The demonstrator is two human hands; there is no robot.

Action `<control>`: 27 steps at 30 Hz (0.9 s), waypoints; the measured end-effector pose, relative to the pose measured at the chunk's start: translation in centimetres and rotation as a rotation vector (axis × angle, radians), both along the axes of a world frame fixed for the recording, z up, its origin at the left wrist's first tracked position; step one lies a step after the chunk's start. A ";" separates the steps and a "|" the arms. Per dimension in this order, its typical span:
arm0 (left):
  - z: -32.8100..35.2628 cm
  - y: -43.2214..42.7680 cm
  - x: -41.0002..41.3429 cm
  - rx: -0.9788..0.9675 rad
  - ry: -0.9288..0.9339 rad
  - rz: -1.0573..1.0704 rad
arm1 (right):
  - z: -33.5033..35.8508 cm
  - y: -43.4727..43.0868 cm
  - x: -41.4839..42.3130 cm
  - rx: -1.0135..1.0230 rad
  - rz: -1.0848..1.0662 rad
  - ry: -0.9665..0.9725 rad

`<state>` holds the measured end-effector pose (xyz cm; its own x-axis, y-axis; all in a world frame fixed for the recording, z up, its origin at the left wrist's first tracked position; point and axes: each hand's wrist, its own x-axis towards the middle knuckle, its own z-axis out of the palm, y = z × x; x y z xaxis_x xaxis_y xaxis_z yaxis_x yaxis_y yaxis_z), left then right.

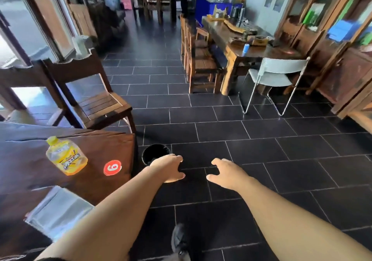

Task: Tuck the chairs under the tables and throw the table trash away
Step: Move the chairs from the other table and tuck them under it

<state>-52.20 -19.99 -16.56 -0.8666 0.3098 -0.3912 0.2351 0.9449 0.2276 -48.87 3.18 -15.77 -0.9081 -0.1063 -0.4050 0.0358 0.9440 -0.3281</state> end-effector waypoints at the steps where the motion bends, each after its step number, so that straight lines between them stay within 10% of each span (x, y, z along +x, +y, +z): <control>1: -0.1 0.0 -2.4 0.001 0.002 0.006 | 0.1 0.0 -2.7 0.013 0.017 0.007; 27: 1.1 0.6 -51.4 -0.010 0.065 0.386 | 1.4 -0.7 -62.0 -0.008 0.400 -0.001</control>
